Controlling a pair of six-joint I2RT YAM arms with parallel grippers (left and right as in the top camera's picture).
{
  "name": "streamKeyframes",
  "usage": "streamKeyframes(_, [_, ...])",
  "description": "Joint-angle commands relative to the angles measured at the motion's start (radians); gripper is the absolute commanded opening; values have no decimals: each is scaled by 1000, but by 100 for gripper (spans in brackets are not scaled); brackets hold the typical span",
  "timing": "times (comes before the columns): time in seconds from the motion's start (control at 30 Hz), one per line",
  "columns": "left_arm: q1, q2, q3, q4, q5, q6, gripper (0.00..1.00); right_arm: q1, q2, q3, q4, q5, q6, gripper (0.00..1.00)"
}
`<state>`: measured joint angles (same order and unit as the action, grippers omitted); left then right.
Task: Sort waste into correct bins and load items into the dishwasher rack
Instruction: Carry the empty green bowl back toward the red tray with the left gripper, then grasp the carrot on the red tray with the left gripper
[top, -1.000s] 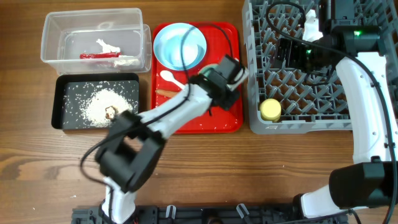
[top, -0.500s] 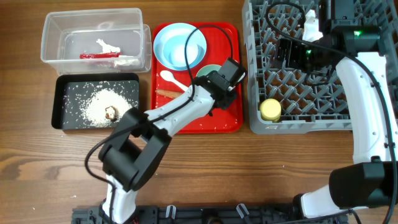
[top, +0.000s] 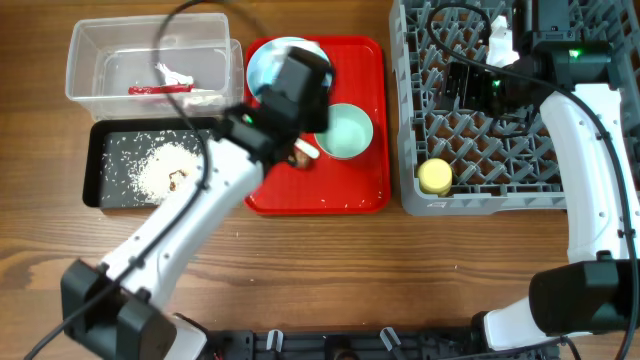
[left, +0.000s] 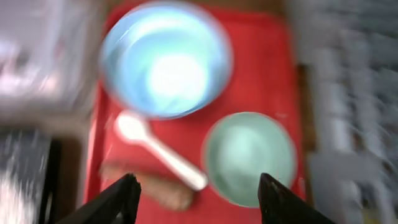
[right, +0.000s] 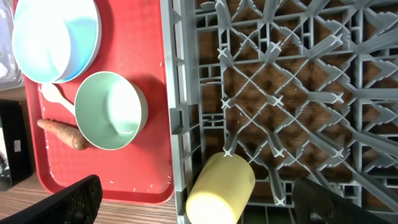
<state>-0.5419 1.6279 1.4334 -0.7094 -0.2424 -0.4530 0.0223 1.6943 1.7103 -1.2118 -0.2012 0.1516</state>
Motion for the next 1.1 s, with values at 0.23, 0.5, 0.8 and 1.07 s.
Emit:
streamKeyframes(0.23, [135, 272, -15, -48, 46, -572, 61, -3, -16, 16, -12, 9, -19, 100])
streamKeyframes(0.5, [135, 377, -15, -51, 134, -607, 56, -3, -16, 16, -16, 9, -20, 99])
streamKeyframes(0.8, [137, 396, -27, -66, 168, -618, 56, -3, -16, 16, -16, 10, -21, 99])
streamKeyframes(1.07, [187, 396, -27, -62, 291, -431, 63, -3, -16, 16, -29, 21, -47, 99])
